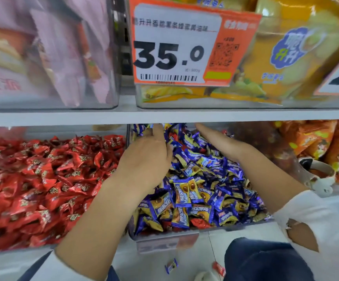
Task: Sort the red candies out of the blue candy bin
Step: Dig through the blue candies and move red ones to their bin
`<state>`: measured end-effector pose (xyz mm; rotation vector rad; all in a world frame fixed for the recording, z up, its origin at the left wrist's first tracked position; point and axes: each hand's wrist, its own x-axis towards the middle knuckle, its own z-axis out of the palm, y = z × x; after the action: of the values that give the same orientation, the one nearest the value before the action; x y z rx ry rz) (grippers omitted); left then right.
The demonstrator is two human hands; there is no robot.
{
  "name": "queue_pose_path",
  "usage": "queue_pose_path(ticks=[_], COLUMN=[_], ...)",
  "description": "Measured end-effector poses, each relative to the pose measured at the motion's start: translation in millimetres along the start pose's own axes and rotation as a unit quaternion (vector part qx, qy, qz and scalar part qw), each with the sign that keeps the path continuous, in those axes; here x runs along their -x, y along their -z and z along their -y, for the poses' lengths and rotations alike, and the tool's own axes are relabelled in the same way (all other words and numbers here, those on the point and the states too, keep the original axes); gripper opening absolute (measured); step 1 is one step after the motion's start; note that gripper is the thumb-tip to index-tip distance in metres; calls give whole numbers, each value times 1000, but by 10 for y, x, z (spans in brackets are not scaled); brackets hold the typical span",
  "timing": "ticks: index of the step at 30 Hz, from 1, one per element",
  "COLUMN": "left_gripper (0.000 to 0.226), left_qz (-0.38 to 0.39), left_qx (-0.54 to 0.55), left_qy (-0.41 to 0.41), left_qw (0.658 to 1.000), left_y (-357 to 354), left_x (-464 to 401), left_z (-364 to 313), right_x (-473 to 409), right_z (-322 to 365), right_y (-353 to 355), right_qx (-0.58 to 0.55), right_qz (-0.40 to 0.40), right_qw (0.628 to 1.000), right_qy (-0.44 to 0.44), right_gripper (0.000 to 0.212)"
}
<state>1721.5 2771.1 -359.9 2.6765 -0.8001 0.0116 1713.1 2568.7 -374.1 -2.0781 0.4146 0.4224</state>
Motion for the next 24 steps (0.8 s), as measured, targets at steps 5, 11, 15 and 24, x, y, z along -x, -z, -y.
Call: queue_pose_path(ticks=[5, 11, 15, 24], left_gripper=[45, 56, 51, 39], left_qz=[-14, 1, -1, -1], left_qx=[15, 51, 56, 52], left_qy=[1, 0, -12, -56], left_qw=[1000, 999, 998, 997], left_y=[38, 68, 29, -72], left_x=[-1, 56, 84, -25], left_z=[32, 2, -24, -189], right_x=[296, 572, 830, 893], right_z=[116, 21, -77, -362], right_y=[-155, -297, -146, 187], right_qx=[46, 123, 129, 313], right_qz=[2, -11, -9, -124], right_qw=[998, 987, 985, 941], right_qy=[32, 107, 115, 42], right_gripper=[67, 53, 40, 55])
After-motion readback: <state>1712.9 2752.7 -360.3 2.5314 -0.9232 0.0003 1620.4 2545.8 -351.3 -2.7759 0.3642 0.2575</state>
